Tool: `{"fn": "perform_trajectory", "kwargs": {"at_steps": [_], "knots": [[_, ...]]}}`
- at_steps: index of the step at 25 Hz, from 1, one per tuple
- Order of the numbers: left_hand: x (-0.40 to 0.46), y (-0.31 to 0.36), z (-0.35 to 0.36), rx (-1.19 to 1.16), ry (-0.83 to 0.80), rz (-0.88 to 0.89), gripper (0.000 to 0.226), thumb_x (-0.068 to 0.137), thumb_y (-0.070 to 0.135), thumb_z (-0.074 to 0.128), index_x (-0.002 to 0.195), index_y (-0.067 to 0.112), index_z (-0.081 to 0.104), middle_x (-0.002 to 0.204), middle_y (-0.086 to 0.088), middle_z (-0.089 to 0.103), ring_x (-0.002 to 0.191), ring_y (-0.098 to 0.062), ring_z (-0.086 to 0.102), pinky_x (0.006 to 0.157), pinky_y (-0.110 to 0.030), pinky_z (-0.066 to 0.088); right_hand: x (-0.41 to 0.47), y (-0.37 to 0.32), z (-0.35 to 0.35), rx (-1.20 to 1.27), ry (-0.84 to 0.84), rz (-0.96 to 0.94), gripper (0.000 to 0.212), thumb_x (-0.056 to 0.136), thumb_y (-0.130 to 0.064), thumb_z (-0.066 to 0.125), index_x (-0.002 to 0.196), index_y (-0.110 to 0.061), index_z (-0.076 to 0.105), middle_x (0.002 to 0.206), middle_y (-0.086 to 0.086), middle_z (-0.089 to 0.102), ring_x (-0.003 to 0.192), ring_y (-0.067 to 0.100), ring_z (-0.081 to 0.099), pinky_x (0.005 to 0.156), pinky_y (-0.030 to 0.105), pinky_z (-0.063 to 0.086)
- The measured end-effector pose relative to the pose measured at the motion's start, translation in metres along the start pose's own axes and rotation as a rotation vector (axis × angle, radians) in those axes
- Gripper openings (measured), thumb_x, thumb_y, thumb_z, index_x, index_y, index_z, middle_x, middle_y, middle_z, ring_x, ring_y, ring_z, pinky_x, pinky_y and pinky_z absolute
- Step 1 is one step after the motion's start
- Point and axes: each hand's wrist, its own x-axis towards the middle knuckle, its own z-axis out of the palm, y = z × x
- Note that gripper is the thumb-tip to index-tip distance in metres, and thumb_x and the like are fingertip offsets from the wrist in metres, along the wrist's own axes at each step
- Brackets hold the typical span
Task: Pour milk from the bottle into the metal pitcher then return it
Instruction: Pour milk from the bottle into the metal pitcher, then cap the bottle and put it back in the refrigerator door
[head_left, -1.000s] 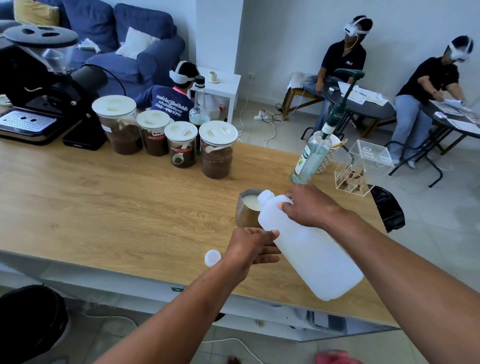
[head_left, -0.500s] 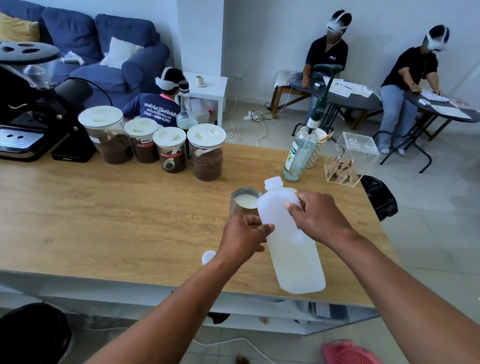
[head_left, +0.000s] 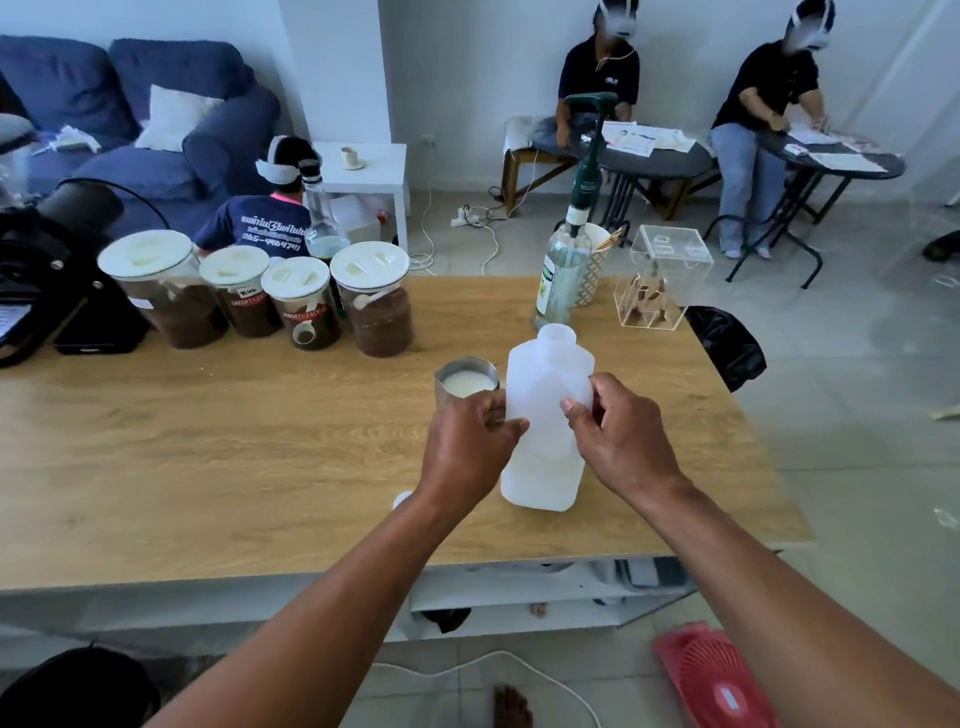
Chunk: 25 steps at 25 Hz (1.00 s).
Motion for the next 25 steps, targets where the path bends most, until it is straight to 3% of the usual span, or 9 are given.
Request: {"fn": "perform_trajectory", "kwargs": {"at_steps": [5,7,13,15,18,21,23,25], "knots": [[-0.011,-0.004,0.005,0.002,-0.014,0.074,0.032,0.089,0.022,0.078,0.12,0.023,0.075,0.109,0.012,0.079,0.096,0.006,0.072,0.088,-0.017,0.059,-0.019,0.009,0.011,0.063,0.117,0.022,0.02,0.096,-0.025,0.067,0.096,-0.005,0.063,0.064,0.003,0.058,0.06,0.028,0.054,0.054,0.032,0.038],[-0.014,-0.006,0.007,-0.005,-0.028,0.094,0.033,0.09,0.02,0.078,0.122,0.021,0.074,0.11,0.014,0.077,0.094,0.008,0.07,0.082,-0.004,0.053,-0.028,0.013,0.014,0.104,0.159,0.046,0.018,0.096,-0.024,0.068,0.101,-0.007,0.066,0.065,0.0,0.058,0.06,0.024,0.053,0.055,0.029,0.036],[-0.022,-0.009,0.013,-0.008,-0.003,0.1,0.037,0.091,0.018,0.076,0.128,0.017,0.071,0.114,0.01,0.075,0.103,0.002,0.068,0.078,0.006,0.044,-0.034,0.019,0.02,0.14,0.205,0.03,0.019,0.097,-0.027,0.066,0.103,-0.009,0.067,0.07,0.006,0.064,0.063,0.029,0.059,0.056,0.036,0.047],[-0.022,-0.009,0.012,-0.008,-0.018,0.109,0.038,0.092,0.019,0.076,0.129,0.018,0.071,0.114,0.012,0.074,0.105,0.002,0.069,0.082,0.002,0.048,-0.035,0.021,0.021,0.128,0.215,0.021,0.02,0.098,-0.029,0.065,0.1,-0.009,0.066,0.069,0.006,0.063,0.062,0.029,0.059,0.056,0.036,0.047],[-0.018,-0.017,0.004,0.032,-0.038,0.107,0.039,0.089,0.022,0.078,0.128,0.021,0.071,0.118,0.008,0.077,0.107,-0.003,0.072,0.093,-0.023,0.059,-0.037,0.023,0.021,0.125,0.22,-0.002,0.02,0.098,-0.029,0.065,0.098,-0.009,0.066,0.067,0.005,0.062,0.06,0.026,0.056,0.054,0.031,0.041],[-0.018,-0.05,-0.021,0.331,-0.047,0.017,0.049,0.09,0.028,0.075,0.137,0.019,0.064,0.129,-0.003,0.072,0.121,-0.019,0.066,0.101,-0.036,0.055,-0.037,0.025,0.021,0.128,0.215,-0.008,0.019,0.098,-0.028,0.066,0.096,-0.009,0.065,0.065,0.007,0.059,0.058,0.026,0.054,0.053,0.031,0.037],[-0.023,-0.083,-0.042,0.607,-0.136,-0.063,0.062,0.09,0.035,0.074,0.146,0.017,0.054,0.145,-0.008,0.059,0.134,-0.028,0.05,0.108,-0.039,0.045,-0.037,0.027,0.022,0.127,0.215,-0.007,0.019,0.098,-0.028,0.066,0.097,-0.009,0.066,0.065,0.006,0.059,0.058,0.025,0.052,0.052,0.029,0.035],[-0.031,-0.11,-0.054,0.804,-0.234,-0.105,0.075,0.086,0.044,0.075,0.151,0.018,0.046,0.152,-0.011,0.049,0.135,-0.033,0.044,0.109,-0.041,0.042,-0.037,0.028,0.024,0.13,0.215,-0.007,0.02,0.098,-0.029,0.065,0.1,-0.008,0.067,0.067,0.006,0.061,0.059,0.026,0.054,0.053,0.028,0.037]]}}
